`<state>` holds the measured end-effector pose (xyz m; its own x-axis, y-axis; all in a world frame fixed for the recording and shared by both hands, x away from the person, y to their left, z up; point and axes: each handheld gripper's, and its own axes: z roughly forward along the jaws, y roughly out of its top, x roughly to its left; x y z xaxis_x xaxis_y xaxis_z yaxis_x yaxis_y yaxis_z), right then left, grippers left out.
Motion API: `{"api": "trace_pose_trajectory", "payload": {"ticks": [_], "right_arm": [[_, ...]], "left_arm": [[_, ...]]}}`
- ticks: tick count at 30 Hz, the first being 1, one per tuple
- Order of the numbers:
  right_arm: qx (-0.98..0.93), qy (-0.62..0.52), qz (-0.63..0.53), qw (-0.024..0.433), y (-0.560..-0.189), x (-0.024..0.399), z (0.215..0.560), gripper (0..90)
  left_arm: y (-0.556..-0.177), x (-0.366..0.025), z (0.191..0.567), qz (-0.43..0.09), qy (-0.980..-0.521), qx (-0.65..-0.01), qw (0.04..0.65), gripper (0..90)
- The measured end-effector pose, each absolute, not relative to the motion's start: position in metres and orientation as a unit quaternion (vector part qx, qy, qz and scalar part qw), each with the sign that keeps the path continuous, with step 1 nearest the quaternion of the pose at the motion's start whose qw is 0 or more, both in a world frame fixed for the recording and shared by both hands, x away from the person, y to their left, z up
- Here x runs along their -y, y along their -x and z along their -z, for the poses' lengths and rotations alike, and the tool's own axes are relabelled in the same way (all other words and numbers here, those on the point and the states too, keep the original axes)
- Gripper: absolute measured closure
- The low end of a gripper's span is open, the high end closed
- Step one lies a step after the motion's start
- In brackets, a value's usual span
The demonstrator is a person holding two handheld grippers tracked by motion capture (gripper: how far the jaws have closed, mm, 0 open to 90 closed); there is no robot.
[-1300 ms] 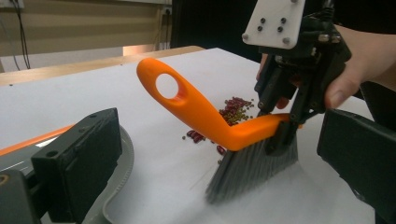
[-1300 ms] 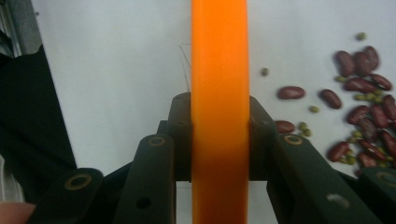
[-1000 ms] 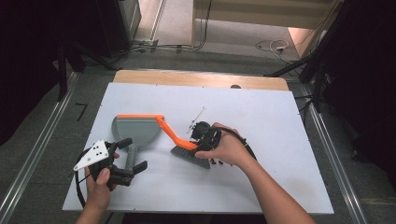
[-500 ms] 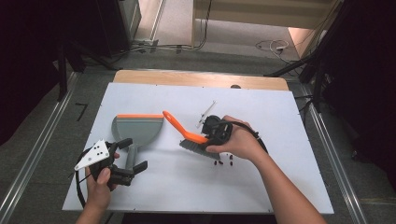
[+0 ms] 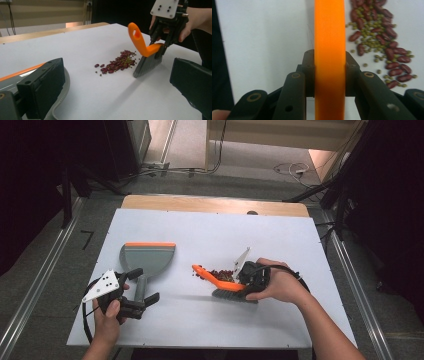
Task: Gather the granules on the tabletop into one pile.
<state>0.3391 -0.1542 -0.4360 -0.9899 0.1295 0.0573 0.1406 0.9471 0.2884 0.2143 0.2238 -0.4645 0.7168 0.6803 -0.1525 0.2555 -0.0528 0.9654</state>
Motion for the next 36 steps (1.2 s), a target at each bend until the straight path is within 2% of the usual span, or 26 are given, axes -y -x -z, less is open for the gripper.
{"api": "trace_pose_trajectory", "payload": {"ticks": [5,13,18,22,24,28,29,36], "right_arm": [[0.984,0.061,0.162,0.031,-0.358,0.156,0.438,68.2],[0.985,0.043,0.166,0.003,-0.382,0.152,0.437,68.2],[0.986,0.026,0.161,-0.022,-0.385,0.15,0.433,68.3],[0.982,0.043,0.181,-0.013,-0.382,0.156,0.422,68.3],[0.98,0.051,0.191,-0.026,-0.381,0.162,0.415,68.2],[0.969,0.125,0.208,-0.047,-0.381,0.181,0.405,68.2],[0.962,0.173,0.205,-0.048,-0.381,0.187,0.404,68.2],[0.902,0.362,0.208,-0.11,-0.378,0.216,0.416,68.2]], "left_arm": [[-0.215,-0.223,0.465,-0.176,-0.705,-0.332,0.602,0.9],[-0.215,-0.224,0.466,-0.175,-0.707,-0.332,0.6,0.9],[-0.216,-0.224,0.466,-0.175,-0.707,-0.332,0.6,0.9],[-0.216,-0.225,0.467,-0.175,-0.705,-0.332,0.602,0.9],[-0.216,-0.225,0.466,-0.175,-0.705,-0.332,0.602,0.9],[-0.215,-0.225,0.466,-0.175,-0.705,-0.332,0.602,0.9],[-0.215,-0.225,0.466,-0.175,-0.705,-0.332,0.602,0.9],[-0.216,-0.224,0.466,-0.174,-0.706,-0.333,0.6,0.9]]}}
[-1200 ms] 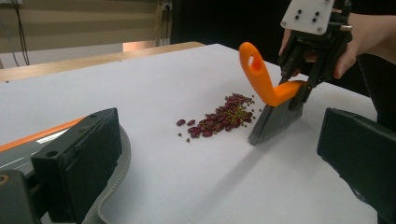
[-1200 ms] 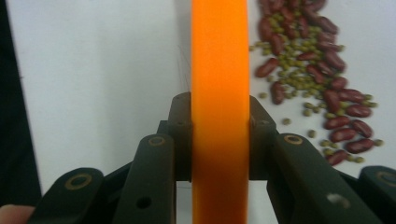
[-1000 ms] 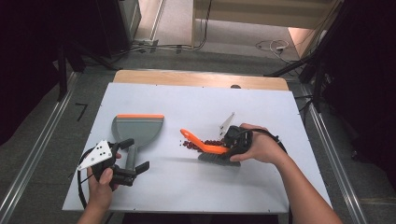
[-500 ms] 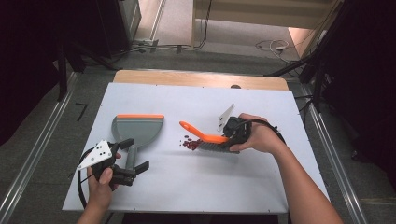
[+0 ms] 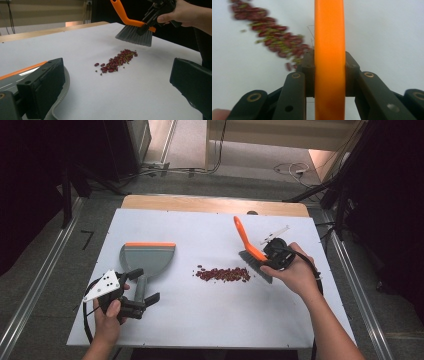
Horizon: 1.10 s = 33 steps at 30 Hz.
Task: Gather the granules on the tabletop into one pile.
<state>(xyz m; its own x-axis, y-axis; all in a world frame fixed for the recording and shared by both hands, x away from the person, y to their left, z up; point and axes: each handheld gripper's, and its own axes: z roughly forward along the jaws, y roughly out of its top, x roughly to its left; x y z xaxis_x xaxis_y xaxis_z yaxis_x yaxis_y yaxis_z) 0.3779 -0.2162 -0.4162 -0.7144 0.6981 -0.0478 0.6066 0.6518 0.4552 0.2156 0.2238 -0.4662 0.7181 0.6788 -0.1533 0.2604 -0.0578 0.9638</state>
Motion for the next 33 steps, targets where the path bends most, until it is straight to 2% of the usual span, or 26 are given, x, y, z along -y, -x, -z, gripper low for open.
{"api": "trace_pose_trajectory", "payload": {"ticks": [6,15,28,33], "right_arm": [[-0.87,-0.433,-0.151,0.181,-0.376,0.208,0.433,68.2],[-0.861,-0.454,-0.149,0.175,-0.368,0.173,0.442,68.3],[-0.864,-0.455,-0.166,0.14,-0.367,0.141,0.44,68.4],[-0.868,-0.446,-0.164,0.145,-0.366,0.128,0.441,68.4]], "left_arm": [[-0.215,-0.223,0.466,-0.175,-0.707,-0.332,0.6,0.9],[-0.215,-0.224,0.466,-0.175,-0.705,-0.334,0.6,0.9],[-0.215,-0.225,0.465,-0.177,-0.704,-0.334,0.601,0.9],[-0.215,-0.226,0.464,-0.177,-0.703,-0.334,0.602,0.9]]}}
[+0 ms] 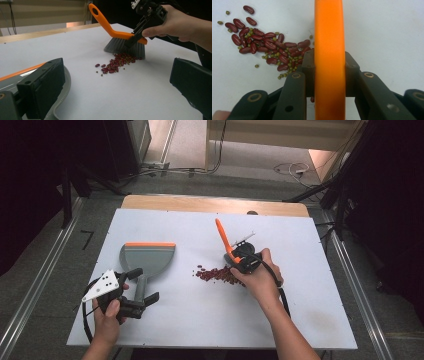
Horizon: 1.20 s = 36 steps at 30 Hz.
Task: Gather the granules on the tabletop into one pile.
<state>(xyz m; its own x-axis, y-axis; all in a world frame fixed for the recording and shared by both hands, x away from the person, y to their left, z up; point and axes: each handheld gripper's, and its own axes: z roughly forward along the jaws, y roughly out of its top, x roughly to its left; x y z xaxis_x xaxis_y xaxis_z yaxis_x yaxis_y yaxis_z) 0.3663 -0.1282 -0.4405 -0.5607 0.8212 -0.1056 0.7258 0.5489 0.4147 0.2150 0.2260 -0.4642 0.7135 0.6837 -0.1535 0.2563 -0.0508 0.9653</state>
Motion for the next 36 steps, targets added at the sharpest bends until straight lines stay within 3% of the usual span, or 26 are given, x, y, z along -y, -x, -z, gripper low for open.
{"api": "trace_pose_trajectory", "payload": {"ticks": [18,25,36], "right_arm": [[-0.89,-0.398,-0.17,0.14,-0.361,0.115,0.438,68.3],[-0.888,-0.389,-0.196,0.147,-0.355,0.117,0.42,68.3],[-0.895,-0.367,-0.242,0.073,-0.332,0.062,0.421,68.2]], "left_arm": [[-0.215,-0.227,0.464,-0.179,-0.702,-0.335,0.603,0.9],[-0.216,-0.227,0.464,-0.179,-0.701,-0.337,0.603,0.9],[-0.215,-0.23,0.463,-0.182,-0.699,-0.338,0.604,0.9]]}}
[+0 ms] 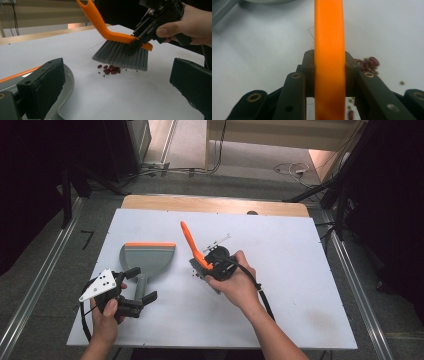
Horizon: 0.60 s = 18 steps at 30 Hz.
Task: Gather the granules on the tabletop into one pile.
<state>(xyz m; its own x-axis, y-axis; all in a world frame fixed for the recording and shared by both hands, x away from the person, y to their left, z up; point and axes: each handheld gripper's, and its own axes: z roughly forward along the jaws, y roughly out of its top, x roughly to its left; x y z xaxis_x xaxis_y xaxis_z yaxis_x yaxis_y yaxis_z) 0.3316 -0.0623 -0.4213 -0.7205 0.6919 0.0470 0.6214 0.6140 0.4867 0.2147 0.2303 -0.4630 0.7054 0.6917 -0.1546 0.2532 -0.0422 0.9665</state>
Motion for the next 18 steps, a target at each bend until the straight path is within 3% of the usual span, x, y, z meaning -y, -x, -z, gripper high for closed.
{"api": "trace_pose_trajectory", "payload": {"ticks": [9,18], "right_arm": [[-0.891,-0.392,-0.229,0.002,-0.339,0.037,0.443,68.3],[-0.873,-0.438,-0.214,0.001,-0.354,0.064,0.444,68.3]], "left_arm": [[-0.215,-0.232,0.463,-0.182,-0.699,-0.338,0.603,0.9],[-0.216,-0.231,0.464,-0.18,-0.699,-0.338,0.604,0.9]]}}
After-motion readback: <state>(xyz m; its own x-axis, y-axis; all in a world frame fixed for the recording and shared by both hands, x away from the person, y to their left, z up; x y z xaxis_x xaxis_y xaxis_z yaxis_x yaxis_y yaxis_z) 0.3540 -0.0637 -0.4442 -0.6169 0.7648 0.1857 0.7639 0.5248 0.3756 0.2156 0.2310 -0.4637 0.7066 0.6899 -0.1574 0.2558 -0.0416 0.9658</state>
